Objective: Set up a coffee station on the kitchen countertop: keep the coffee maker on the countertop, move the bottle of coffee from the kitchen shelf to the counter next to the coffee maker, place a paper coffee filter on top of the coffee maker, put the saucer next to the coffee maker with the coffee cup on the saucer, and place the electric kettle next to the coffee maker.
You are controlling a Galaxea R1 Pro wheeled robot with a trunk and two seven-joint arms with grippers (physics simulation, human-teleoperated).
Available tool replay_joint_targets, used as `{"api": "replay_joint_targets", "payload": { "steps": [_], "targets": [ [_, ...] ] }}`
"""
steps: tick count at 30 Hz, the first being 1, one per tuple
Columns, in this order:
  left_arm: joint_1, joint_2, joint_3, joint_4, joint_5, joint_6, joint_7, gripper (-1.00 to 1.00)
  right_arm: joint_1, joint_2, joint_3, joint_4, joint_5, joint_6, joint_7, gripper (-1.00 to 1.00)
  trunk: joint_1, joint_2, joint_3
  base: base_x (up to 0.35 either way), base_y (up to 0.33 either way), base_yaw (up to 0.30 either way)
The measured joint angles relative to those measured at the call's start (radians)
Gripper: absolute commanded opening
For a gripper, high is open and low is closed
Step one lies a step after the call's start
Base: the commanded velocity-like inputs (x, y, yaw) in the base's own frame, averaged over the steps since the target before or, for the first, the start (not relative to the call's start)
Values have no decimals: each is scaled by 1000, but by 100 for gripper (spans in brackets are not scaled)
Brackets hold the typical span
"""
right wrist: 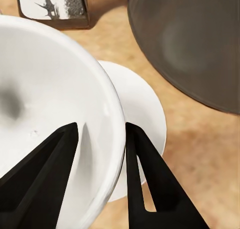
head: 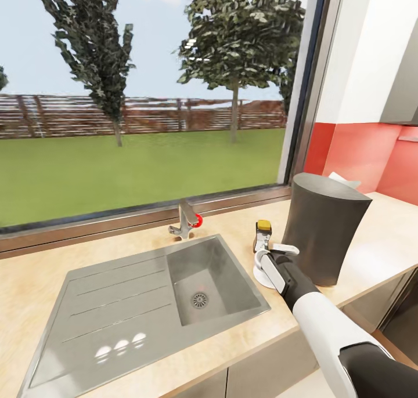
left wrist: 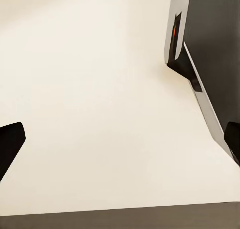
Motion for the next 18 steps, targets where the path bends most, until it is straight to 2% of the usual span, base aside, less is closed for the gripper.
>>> {"api": "replay_joint_targets", "payload": {
  "steps": [10, 14, 18],
  "targets": [
    [0, 1, 0, 0, 0, 0, 0, 100, 0, -5, 0, 0, 2, -3, -5, -100, 0, 0, 0, 0, 0, 0],
    [0, 1, 0, 0, 0, 0, 0, 100, 0, -25, 0, 1, 2, -3, -6, -100, 0, 0, 0, 0, 0, 0],
    [0, 0, 0, 0, 0, 0, 0, 100, 0, -33, 0, 3, 0, -3, -6, -100, 0, 0, 0, 0, 0, 0]
  ]
}}
